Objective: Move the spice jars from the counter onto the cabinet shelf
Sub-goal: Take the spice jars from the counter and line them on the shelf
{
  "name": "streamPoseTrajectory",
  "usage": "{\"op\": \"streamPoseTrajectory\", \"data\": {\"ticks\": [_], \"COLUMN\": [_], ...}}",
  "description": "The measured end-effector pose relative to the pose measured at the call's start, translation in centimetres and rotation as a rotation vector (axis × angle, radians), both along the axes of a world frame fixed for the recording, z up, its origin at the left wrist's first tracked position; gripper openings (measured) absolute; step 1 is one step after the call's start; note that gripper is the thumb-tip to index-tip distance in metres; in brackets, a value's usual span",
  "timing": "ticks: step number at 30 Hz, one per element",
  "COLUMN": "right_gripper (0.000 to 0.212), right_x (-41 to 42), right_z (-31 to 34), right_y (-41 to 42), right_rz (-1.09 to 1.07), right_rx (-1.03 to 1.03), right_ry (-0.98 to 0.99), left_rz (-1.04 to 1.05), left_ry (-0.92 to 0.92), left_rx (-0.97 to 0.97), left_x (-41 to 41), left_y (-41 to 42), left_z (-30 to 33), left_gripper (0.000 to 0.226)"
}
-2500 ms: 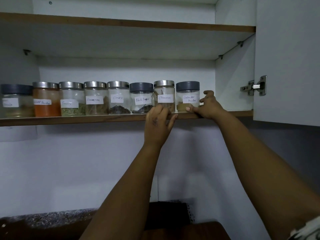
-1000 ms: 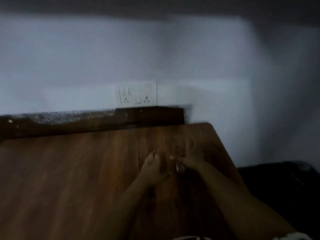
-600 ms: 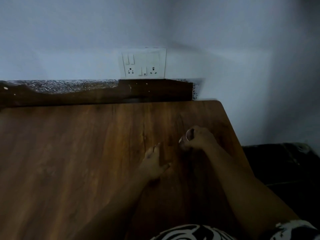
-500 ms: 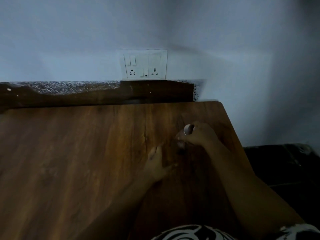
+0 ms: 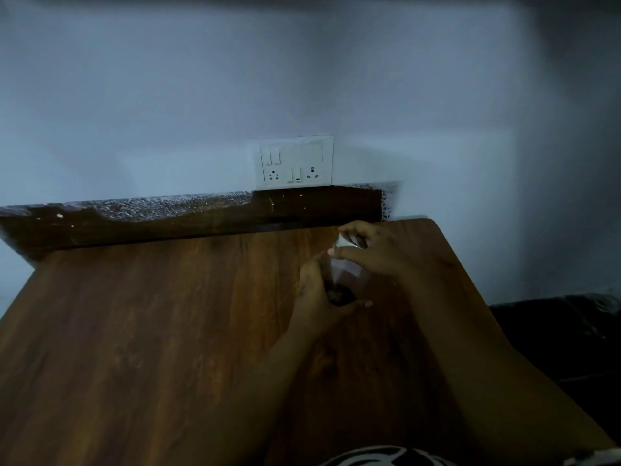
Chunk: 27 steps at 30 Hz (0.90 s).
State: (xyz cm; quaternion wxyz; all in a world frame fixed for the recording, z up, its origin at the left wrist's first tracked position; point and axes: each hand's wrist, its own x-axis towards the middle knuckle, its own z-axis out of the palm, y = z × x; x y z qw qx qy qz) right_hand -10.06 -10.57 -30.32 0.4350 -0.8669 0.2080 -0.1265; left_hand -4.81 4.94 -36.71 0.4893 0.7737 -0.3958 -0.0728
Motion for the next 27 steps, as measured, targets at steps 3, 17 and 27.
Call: {"op": "streamPoseTrajectory", "data": {"ticks": [3,17,27], "right_gripper": [0.051,0.034,0.044], "right_x": [0.4,-0.4,-0.3], "right_z": [0.8,3.7,5.2], "right_y": [1.0,5.3,6.5], "right_rz": [-0.042,-0.087,-0.103], "right_rx": [0.072,0.243,0.547], "right_ry": [0.012,0.016,-0.108], "left_rz": [-0.063,-0.521,-0.483], "left_ry": [0.060,0.762,0.982], "left_rx": [0.027,0.109,-0.156], "left_x": [0.7,4.6,2.8], "left_y": [1.0,5.6,6.5], "left_z": [1.4,5.3,5.2], "left_gripper": [0.082,0.075,0.076]}}
